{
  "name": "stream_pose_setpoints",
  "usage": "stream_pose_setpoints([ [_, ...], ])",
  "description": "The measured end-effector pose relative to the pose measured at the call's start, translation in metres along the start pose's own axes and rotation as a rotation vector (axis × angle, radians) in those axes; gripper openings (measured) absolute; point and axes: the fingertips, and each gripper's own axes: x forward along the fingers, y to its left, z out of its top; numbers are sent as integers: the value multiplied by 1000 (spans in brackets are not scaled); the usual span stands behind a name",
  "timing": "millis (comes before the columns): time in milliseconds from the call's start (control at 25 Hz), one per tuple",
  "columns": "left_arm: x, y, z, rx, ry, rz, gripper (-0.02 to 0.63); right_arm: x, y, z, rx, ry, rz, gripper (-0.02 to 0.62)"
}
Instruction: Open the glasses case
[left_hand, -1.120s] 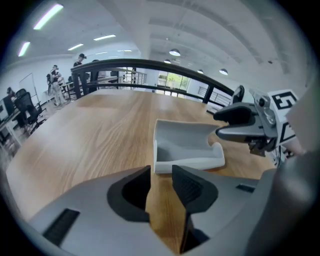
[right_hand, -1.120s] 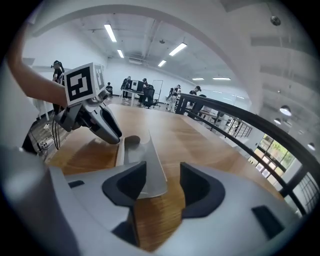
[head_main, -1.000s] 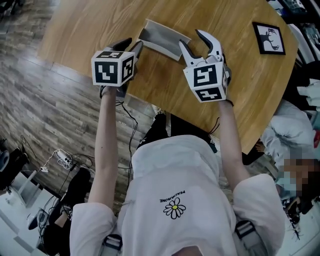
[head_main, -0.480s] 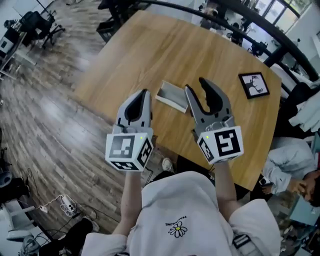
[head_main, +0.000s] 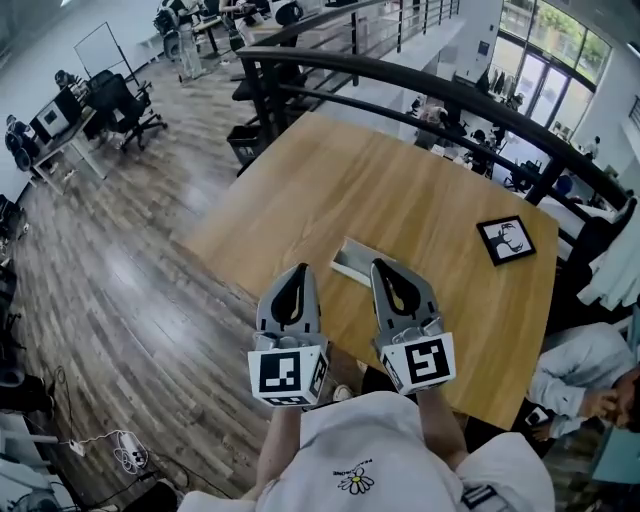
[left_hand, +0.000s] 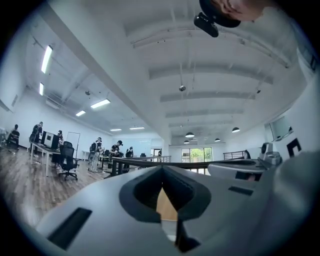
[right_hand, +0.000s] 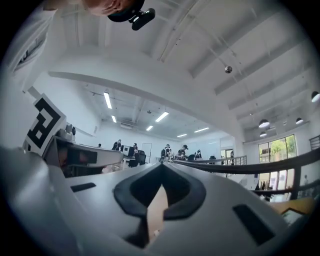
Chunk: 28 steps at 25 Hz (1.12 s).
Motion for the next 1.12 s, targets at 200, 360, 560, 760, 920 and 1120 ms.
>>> stream_pose_setpoints([
  [200, -5, 15, -8, 28, -1, 51, 17, -2, 1, -30, 66, 65, -27, 6],
  [360, -1, 19, -20, 13, 39, 62, 17, -1, 1, -35, 58, 80, -36, 5],
  [560, 3, 22, -30, -10, 70, 64, 17, 2, 4, -38, 50, 93, -23, 5],
  [760, 2, 23, -33, 7, 68, 66, 17, 3, 7, -36, 6, 88, -16, 5],
  [920, 1, 30, -29, 4, 57, 81, 17, 6, 8, -35, -12, 84, -6, 5],
  [1120, 0, 29, -36, -2, 73, 81, 17, 6, 11, -37, -17, 81, 3, 5],
])
